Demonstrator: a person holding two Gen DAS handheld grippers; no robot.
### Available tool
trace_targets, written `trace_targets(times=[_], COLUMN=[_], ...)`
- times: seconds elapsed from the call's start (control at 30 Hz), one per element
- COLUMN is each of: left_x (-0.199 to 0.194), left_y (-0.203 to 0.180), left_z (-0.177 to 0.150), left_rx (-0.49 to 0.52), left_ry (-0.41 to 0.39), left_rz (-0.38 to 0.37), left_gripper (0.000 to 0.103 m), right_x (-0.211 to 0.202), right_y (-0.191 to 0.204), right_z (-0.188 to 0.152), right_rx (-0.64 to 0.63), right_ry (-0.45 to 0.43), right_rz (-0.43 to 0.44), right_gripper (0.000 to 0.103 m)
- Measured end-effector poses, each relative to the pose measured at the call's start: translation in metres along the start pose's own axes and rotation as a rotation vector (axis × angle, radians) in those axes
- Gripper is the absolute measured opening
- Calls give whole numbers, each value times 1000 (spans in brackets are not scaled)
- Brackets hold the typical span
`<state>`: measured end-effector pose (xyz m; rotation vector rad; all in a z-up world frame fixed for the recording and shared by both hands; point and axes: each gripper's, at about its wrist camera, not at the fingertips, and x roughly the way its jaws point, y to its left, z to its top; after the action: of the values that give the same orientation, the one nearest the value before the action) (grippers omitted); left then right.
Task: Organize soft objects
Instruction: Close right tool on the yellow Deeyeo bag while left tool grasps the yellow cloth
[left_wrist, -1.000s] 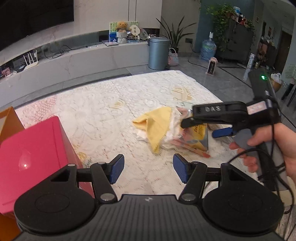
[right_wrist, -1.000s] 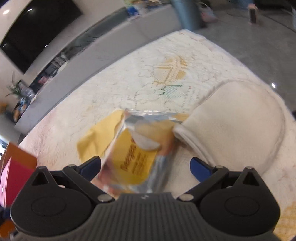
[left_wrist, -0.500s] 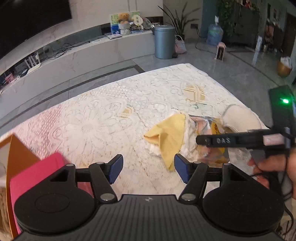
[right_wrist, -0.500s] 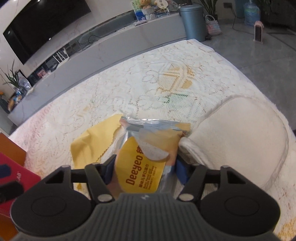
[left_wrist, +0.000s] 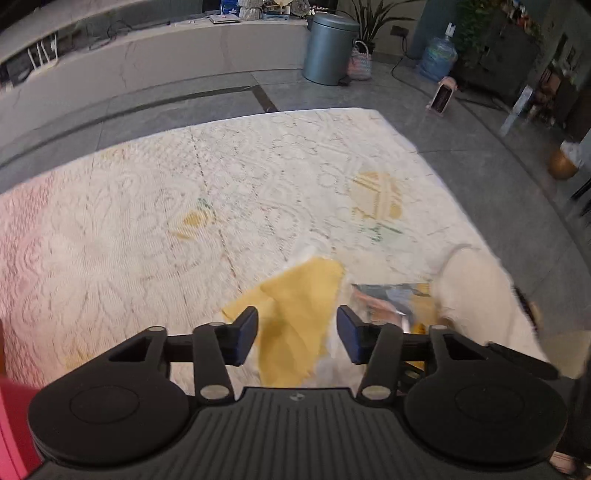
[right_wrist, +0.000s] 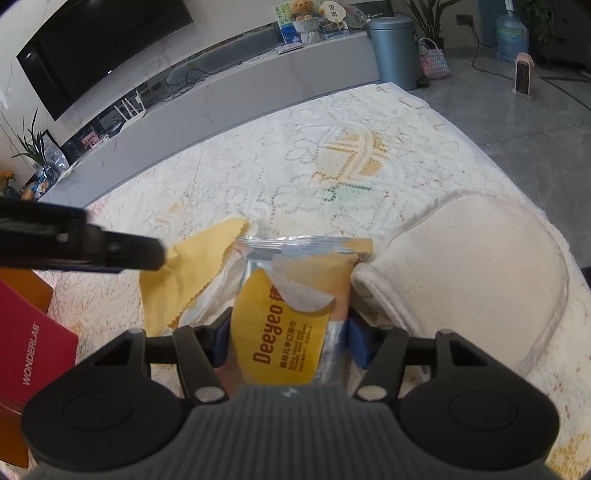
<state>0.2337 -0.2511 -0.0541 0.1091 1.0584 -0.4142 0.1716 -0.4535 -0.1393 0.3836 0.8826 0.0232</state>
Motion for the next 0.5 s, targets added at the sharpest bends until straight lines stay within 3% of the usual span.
trace_targets(times=[0.13,0.23,0.33,0.4,0.5], left_x=[19,25,30,34,34], left_y=[-6,-6,-6,-7,-6], left_z=[-3,-8,-8,-9,-12], left_rx=[73,95,89,92,75], left_ry=[32,26,43,66,58], left_rz=[96,123,119,128,135], left_gripper=[48,46,30,3,2], right_x=[-1,0,-1,-1,-1], right_y=[-2,-1,-1,-1,1], right_z=[-1,-2,-2,-3,-4], right_rx=[1,-16,-18,-27,-48], right_ry=[-1,-9,-10,-12,-17], right_rz=[9,11,13,13,8], right_gripper=[60,61,61,61,61])
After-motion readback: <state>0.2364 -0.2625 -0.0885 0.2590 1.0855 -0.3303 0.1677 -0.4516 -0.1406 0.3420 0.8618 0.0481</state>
